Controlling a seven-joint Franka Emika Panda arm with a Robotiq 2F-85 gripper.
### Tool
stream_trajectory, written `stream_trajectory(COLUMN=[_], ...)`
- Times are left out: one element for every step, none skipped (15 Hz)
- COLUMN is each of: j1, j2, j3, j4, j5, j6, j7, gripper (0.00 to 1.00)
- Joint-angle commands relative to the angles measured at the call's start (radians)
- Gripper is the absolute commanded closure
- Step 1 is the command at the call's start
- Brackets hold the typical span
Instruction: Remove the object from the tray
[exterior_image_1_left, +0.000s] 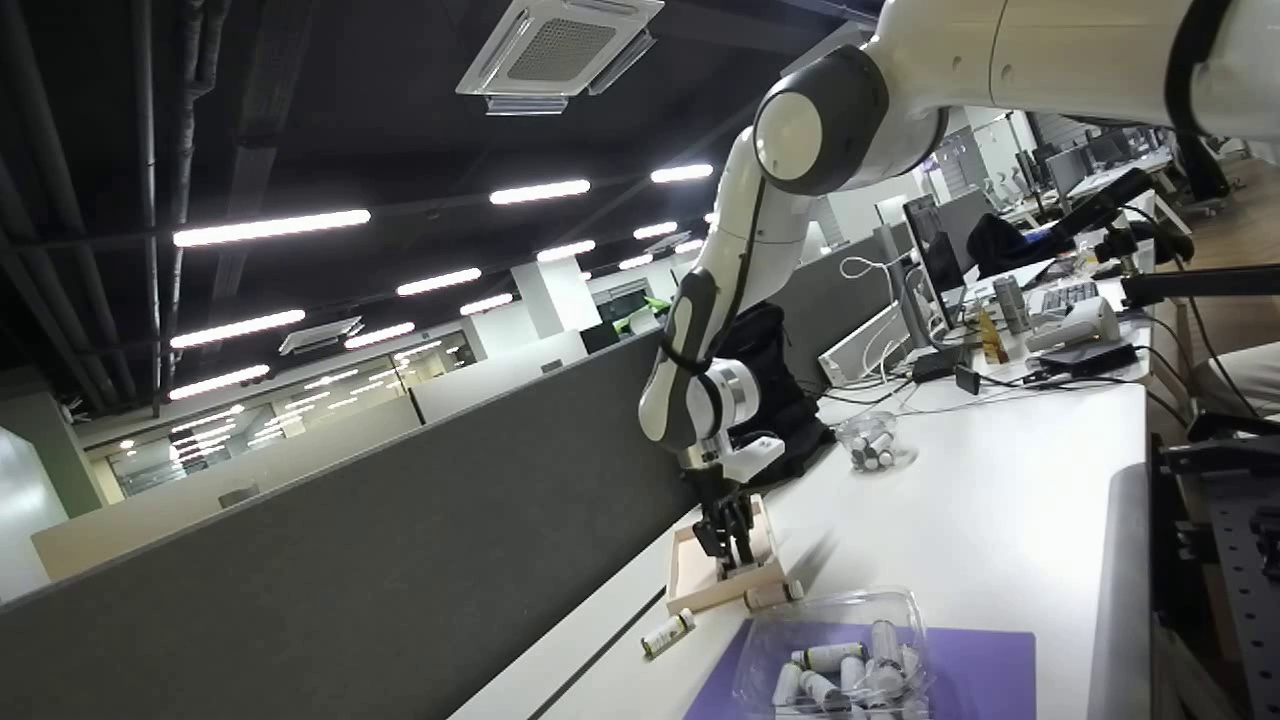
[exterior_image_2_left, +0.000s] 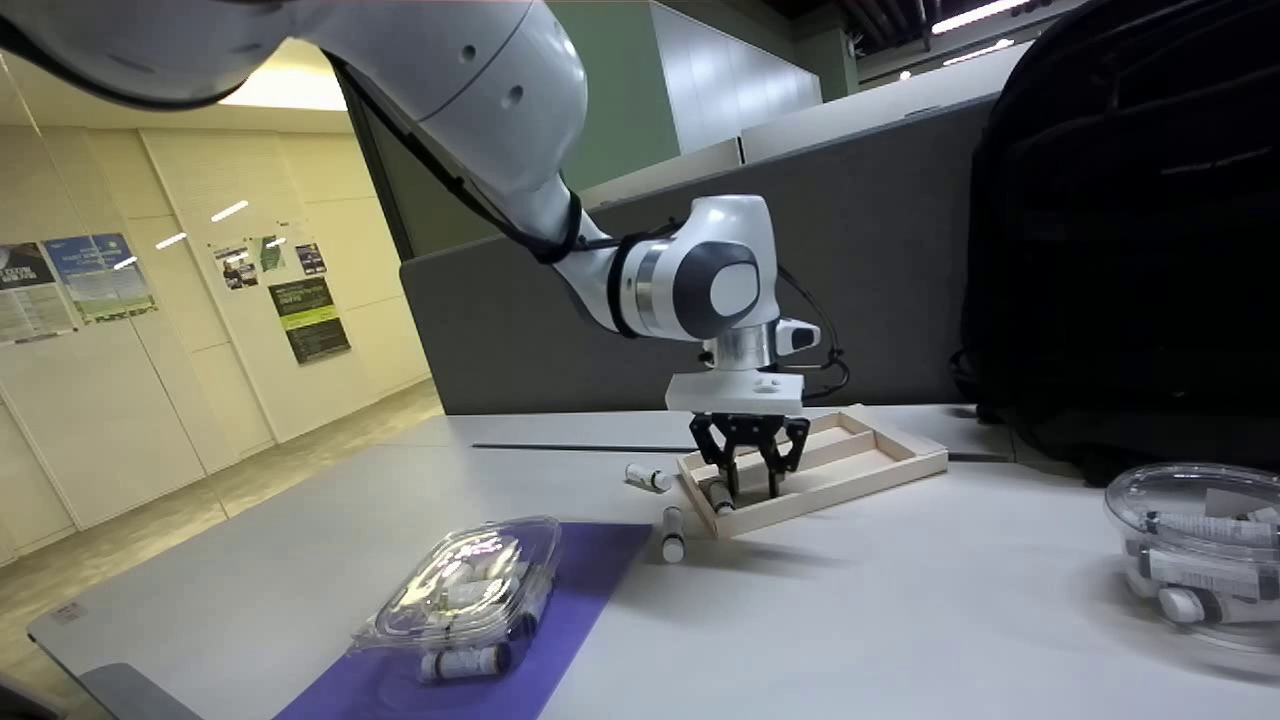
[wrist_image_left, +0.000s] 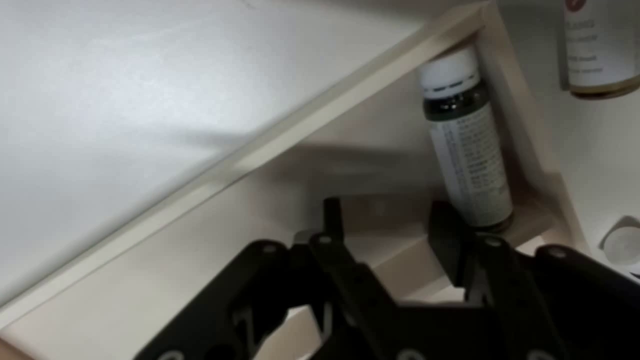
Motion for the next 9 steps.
stream_trajectory(j1=[0.000, -0.001, -0.003, -0.005, -0.007, -0.009, -0.011, -0.011, -0.012], j2=[-0.028, -0.034, -0.038, -0.044, -0.050, -0.057, -0.063, -0.069, -0.073], j3=[0.005, 0.007, 0.010, 0.014, 0.017, 0.022, 0.027, 0.031, 0.036], j4=[-0.017, -0.022, -0.025, -0.029, -0.031, -0.034, -0.036, -0.038, -0.036], j5=[-0.011, -0.011, -0.010, -0.008, -0.007, -0.006, -0.006, -0.008, -0.011], j6=[-0.021, -0.018, -0.018, -0.019, -0.021, -0.025, -0.033, -0.044, -0.063], j7=[0.021, 0.017, 0.013, 0.008, 0.004, -0.003, -0.011, -0.021, -0.038], gripper=[0.20, 0.12, 0.06, 0.00, 0.00, 0.00, 0.00, 0.00, 0.00])
